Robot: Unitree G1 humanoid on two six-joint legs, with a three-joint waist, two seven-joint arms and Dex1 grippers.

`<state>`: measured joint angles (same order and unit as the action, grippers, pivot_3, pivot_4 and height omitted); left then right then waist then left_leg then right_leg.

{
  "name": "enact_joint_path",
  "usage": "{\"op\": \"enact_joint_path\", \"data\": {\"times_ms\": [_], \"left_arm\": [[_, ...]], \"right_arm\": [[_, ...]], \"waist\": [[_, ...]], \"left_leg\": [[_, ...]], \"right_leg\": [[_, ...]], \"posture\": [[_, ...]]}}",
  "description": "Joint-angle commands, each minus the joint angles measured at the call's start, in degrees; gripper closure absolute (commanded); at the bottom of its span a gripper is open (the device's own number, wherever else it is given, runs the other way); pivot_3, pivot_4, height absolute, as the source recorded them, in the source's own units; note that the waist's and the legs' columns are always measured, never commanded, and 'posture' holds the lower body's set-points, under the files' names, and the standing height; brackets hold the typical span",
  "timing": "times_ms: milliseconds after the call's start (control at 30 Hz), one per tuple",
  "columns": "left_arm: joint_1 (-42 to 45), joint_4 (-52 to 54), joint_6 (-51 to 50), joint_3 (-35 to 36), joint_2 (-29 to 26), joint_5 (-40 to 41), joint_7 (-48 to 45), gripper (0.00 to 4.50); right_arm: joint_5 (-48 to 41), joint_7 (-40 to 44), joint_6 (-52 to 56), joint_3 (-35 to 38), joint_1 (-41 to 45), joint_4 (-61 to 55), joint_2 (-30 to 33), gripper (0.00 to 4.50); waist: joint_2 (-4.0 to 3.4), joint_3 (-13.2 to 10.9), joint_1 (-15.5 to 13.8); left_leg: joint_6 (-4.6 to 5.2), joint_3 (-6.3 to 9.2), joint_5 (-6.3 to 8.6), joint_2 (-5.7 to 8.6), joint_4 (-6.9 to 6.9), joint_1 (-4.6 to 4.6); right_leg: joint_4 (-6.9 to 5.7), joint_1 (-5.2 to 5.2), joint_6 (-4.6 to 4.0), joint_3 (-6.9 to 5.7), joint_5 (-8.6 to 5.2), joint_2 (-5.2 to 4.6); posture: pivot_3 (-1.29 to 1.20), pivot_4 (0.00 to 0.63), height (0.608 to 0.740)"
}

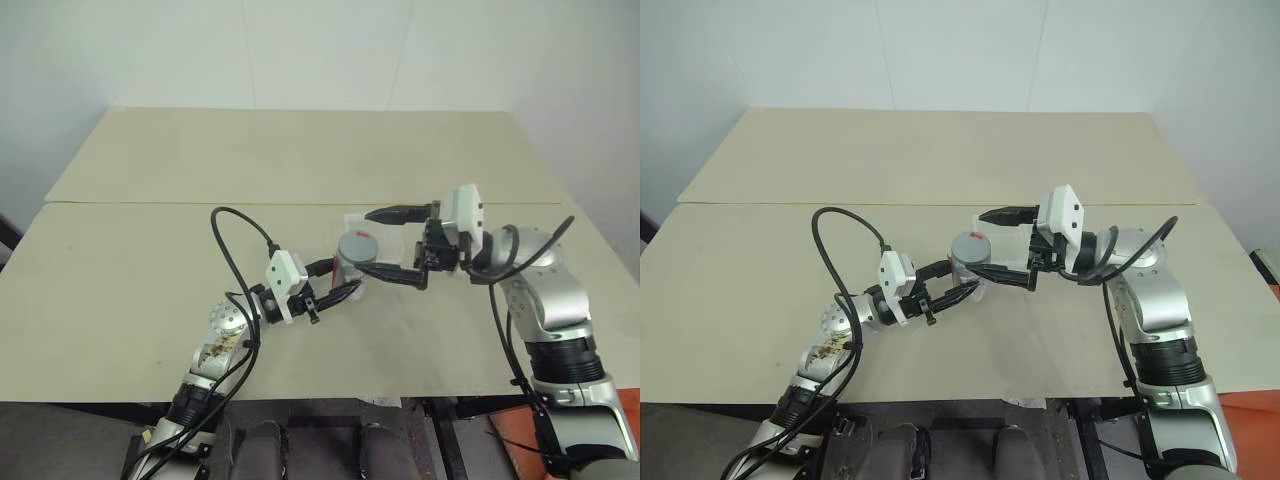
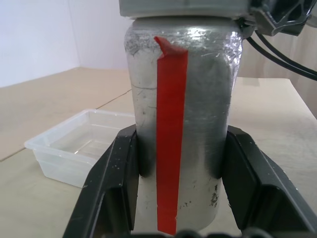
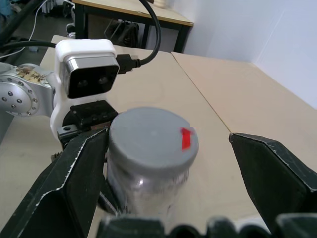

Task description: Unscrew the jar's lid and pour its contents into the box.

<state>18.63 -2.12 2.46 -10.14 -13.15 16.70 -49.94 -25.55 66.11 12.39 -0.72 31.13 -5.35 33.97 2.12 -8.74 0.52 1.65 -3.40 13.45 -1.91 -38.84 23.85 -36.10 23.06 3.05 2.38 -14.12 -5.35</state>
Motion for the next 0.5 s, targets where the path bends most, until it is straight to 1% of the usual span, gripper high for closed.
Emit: {"op": "enact_joint_path", "data": {"times_ms": [33,300,500], "left_arm": [[1.2,0.8,1.7,0.0,0.5,0.4,-0.7,2.47],[1.4,0.2,2.2,0.2,0.5,0.3,-1.1,2.47],[1.3,0.0,2.5,0.2,0.5,0.2,-1.1,2.47]], "right_arm": [[-1.4,-0.3,-0.6,3.0,-0.3,-2.0,1.5,0.05],[-1.8,0.4,-1.0,4.0,-2.2,-2.6,3.5,0.05],[-4.8,1.3,1.6,4.4,-3.9,-6.7,4.9,0.05]], "waist": [[0.0,0.0,0.0],[0.0,0.0,0.0],[0.0,0.0,0.0]], "left_leg": [[0.0,0.0,0.0,0.0,0.0,0.0],[0.0,0.0,0.0,0.0,0.0,0.0],[0.0,0.0,0.0,0.0,0.0,0.0]], "right_leg": [[0.0,0.0,0.0,0.0,0.0,-0.01],[0.0,0.0,0.0,0.0,0.0,0.0],[0.0,0.0,0.0,0.01,0.0,0.01]], "posture": [[0.0,0.15,0.74],[0.0,0.15,0.74],[0.0,0.15,0.74]]}}
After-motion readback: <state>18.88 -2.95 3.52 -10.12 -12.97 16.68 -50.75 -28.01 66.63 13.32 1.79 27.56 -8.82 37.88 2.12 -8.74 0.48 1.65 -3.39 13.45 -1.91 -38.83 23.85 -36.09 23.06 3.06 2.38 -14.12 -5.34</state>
